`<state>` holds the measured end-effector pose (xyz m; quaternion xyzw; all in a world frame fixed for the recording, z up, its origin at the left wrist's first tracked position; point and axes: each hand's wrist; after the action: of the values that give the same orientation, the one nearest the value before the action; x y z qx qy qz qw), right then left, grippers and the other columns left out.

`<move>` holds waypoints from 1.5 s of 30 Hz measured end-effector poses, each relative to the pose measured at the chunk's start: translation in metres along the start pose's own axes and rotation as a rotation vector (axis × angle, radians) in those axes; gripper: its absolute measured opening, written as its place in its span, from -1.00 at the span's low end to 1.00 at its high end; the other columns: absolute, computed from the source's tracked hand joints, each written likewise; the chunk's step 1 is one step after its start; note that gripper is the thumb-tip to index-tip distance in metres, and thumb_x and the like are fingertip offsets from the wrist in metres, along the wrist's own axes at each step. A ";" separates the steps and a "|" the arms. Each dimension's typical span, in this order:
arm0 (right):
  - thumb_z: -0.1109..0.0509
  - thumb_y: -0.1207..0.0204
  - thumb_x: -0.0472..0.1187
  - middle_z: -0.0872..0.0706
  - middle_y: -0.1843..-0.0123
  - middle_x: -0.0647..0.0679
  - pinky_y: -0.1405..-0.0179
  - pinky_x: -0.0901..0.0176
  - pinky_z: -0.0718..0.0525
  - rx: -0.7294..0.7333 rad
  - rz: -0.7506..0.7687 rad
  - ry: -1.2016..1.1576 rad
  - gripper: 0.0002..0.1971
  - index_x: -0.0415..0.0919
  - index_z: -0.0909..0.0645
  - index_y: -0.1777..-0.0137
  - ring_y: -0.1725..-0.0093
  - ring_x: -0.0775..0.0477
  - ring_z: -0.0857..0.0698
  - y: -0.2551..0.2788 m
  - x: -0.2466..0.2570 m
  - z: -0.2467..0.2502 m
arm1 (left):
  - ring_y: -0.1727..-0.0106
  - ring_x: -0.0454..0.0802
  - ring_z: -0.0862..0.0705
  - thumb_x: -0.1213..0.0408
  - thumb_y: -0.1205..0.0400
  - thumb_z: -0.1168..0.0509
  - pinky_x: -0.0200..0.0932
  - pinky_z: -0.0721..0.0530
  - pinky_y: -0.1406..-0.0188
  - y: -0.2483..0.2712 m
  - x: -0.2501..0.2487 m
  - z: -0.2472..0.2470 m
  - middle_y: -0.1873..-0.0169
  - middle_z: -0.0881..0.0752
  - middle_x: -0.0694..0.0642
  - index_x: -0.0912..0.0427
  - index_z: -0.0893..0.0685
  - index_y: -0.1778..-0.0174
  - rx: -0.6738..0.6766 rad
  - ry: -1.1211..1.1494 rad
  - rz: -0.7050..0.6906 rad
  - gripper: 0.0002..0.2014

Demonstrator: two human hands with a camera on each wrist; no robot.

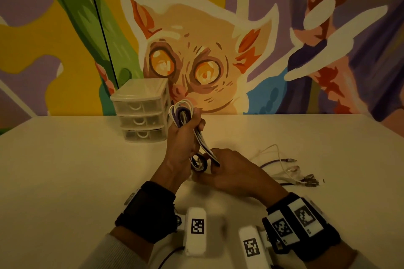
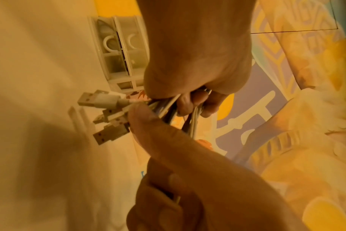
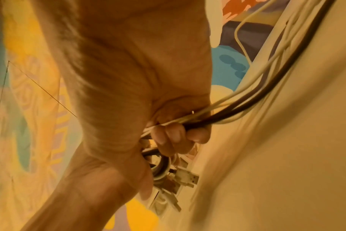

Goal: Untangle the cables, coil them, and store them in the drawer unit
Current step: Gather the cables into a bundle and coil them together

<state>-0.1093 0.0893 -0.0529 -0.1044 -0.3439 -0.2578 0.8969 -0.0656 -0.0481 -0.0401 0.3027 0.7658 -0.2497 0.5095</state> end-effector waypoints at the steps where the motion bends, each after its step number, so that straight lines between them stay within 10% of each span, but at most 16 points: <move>1: -0.57 -0.53 0.25 -0.73 0.28 0.15 0.27 0.36 -0.56 0.003 0.015 -0.030 -0.73 0.10 -0.68 0.05 0.30 0.31 -0.69 -0.001 0.000 -0.001 | 0.69 -0.18 -0.27 0.09 -0.80 -0.39 -0.29 -0.19 0.76 0.000 0.001 0.000 0.40 -0.58 0.01 0.08 -0.67 0.11 0.006 -0.003 0.001 -0.78; 15: -0.56 -0.53 0.08 -0.89 -0.03 0.06 -0.27 -0.07 -0.77 0.038 -0.055 -0.122 -0.78 0.06 -0.79 -0.11 -0.06 0.03 -0.82 -0.008 -0.006 -0.005 | 0.66 -0.22 -0.35 0.00 -0.79 -0.39 -0.35 -0.33 0.72 0.008 0.002 -0.010 0.44 -0.54 -0.05 0.06 -0.68 -0.03 0.067 0.007 -0.019 -0.80; 23: -0.41 -0.69 0.04 -0.81 -0.22 -0.01 -0.20 0.00 -0.70 0.020 -0.080 -0.014 -0.71 0.04 -0.66 -0.35 -0.16 -0.08 -0.76 -0.001 -0.006 0.003 | 0.40 -0.17 -0.56 -0.05 -0.83 -0.31 -0.14 -0.58 0.16 0.010 -0.001 -0.012 0.49 -0.61 -0.09 -0.04 -0.61 0.25 0.062 -0.196 -0.127 -0.66; 27: -0.39 -0.67 0.03 -0.75 0.06 0.15 0.02 0.13 -0.65 -0.005 -0.075 -0.021 -0.77 0.01 -0.70 -0.24 -0.01 0.00 -0.74 0.000 -0.004 0.003 | 0.18 0.00 -0.79 0.09 -0.85 -0.31 0.06 -0.80 -0.08 0.008 0.000 -0.012 0.41 -0.68 0.04 0.09 -0.70 -0.02 0.081 0.044 -0.031 -0.82; 31: -0.38 -0.68 0.03 -0.78 0.04 0.02 0.05 0.12 -0.64 0.039 -0.055 -0.049 -0.87 0.01 -0.69 -0.06 0.07 0.02 -0.72 0.000 -0.004 -0.003 | 0.59 -0.13 -0.36 0.01 -0.79 -0.41 -0.24 -0.48 0.60 0.009 0.003 -0.011 0.45 -0.44 0.04 0.12 -0.59 0.09 0.157 0.115 0.025 -0.72; 37: -0.40 -0.69 0.02 -0.67 0.20 0.16 0.22 0.25 -0.52 0.047 -0.034 -0.050 -0.92 0.15 -0.60 0.05 0.21 0.14 -0.63 -0.003 -0.001 -0.006 | 0.72 -0.21 -0.27 -0.52 -0.55 -0.32 -0.34 -0.29 0.74 0.006 -0.007 -0.003 0.60 -0.38 -0.05 0.13 -0.57 0.18 0.328 0.311 0.098 -0.34; 45: -0.42 -0.62 0.10 -0.79 -0.01 0.03 0.13 0.14 -0.61 0.033 -0.074 0.033 -0.81 0.07 -0.66 -0.12 0.06 -0.03 -0.73 -0.002 0.003 -0.009 | 0.77 -0.14 -0.19 -0.13 -0.79 -0.28 -0.35 -0.25 0.76 0.003 -0.006 0.000 0.68 -0.27 -0.01 0.11 -0.56 0.33 0.122 0.274 0.138 -0.54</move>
<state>-0.1036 0.0831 -0.0572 -0.0724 -0.3368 -0.2869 0.8939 -0.0618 -0.0476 -0.0346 0.4160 0.7889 -0.2167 0.3970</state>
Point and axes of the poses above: each hand's wrist, its own y-axis away from the middle knuckle, its own z-axis out of the back of the hand, x = y × z
